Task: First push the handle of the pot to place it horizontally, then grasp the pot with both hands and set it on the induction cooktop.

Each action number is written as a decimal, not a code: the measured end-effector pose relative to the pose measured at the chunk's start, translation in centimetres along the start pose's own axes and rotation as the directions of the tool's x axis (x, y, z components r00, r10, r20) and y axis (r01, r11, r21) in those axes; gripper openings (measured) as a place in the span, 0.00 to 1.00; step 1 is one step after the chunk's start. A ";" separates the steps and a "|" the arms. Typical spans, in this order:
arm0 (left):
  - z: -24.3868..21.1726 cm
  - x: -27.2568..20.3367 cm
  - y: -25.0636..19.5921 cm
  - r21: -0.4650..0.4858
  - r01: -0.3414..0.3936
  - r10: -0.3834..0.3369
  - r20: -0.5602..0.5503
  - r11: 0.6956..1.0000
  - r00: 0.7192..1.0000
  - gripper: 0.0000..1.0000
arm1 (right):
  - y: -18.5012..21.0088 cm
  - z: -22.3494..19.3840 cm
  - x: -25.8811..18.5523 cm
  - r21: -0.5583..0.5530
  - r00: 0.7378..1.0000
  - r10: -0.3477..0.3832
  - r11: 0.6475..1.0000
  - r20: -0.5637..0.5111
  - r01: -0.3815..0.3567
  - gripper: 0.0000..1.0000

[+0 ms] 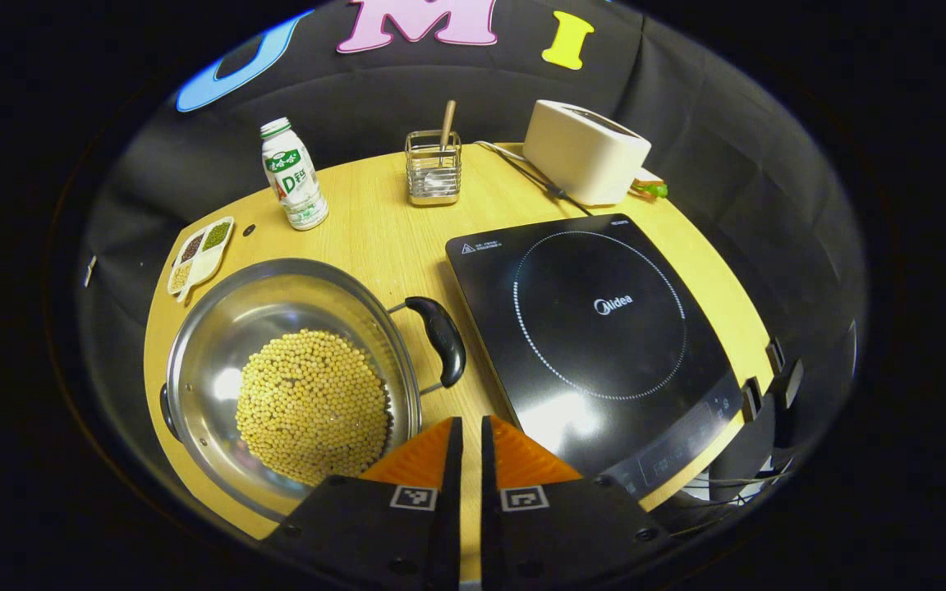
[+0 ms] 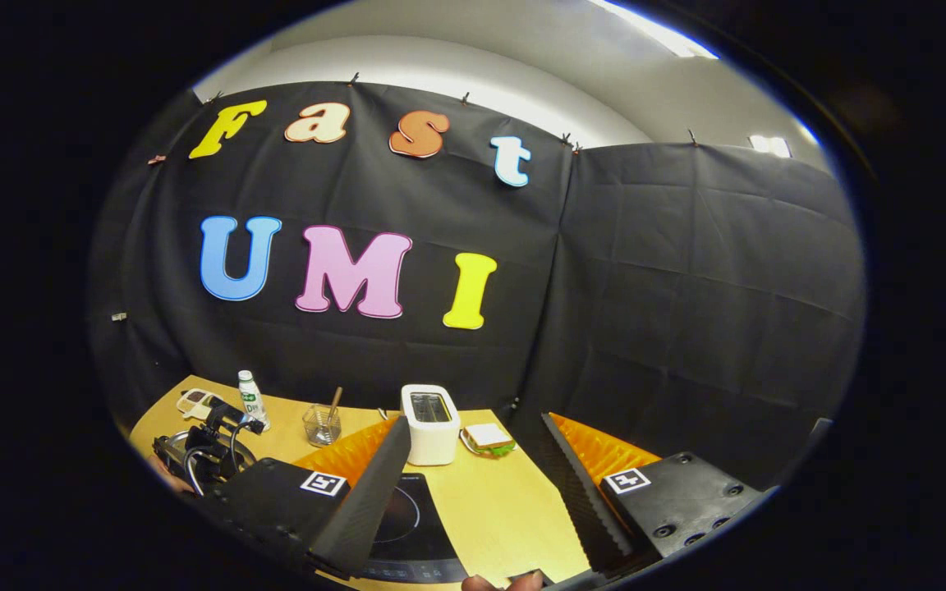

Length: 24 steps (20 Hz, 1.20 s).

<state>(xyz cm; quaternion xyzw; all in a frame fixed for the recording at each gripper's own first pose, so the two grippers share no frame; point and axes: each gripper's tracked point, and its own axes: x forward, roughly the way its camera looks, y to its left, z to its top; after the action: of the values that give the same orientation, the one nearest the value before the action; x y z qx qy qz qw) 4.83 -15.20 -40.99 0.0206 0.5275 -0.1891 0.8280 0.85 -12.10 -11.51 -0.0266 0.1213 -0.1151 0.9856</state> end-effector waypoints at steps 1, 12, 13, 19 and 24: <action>-0.3 -0.9 0.2 0.002 0.009 -0.009 0.019 1.000 1.000 0.23 | 1.1 -0.1 0.0 -0.003 1.000 0.019 1.000 -0.002 -0.019 0.98; -0.9 -11.0 11.1 -0.165 -0.055 0.099 0.273 0.985 0.957 0.96 | 16.2 -5.9 0.5 0.106 0.931 0.326 0.944 -0.166 -0.312 0.98; -1.3 -11.4 12.8 -0.193 -0.068 0.121 0.281 0.979 0.952 0.96 | 17.5 -6.6 0.6 0.106 0.920 0.348 0.937 -0.183 -0.333 0.98; -3.7 -12.8 21.3 -0.268 -0.178 0.252 0.273 0.947 0.928 0.96 | 23.9 -11.3 1.9 0.106 0.845 0.456 0.890 -0.279 -0.444 0.98; -4.4 -11.1 25.5 -0.275 -0.211 0.278 0.236 0.938 0.931 0.96 | 29.4 -15.6 3.0 0.165 0.745 0.559 0.826 -0.362 -0.539 0.99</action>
<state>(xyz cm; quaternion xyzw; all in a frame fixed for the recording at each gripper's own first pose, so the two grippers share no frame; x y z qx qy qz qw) 5.41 12.70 -37.32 -0.0420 0.4214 -0.0181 0.9057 6.32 15.36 -29.67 0.0585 0.3172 0.1741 0.9304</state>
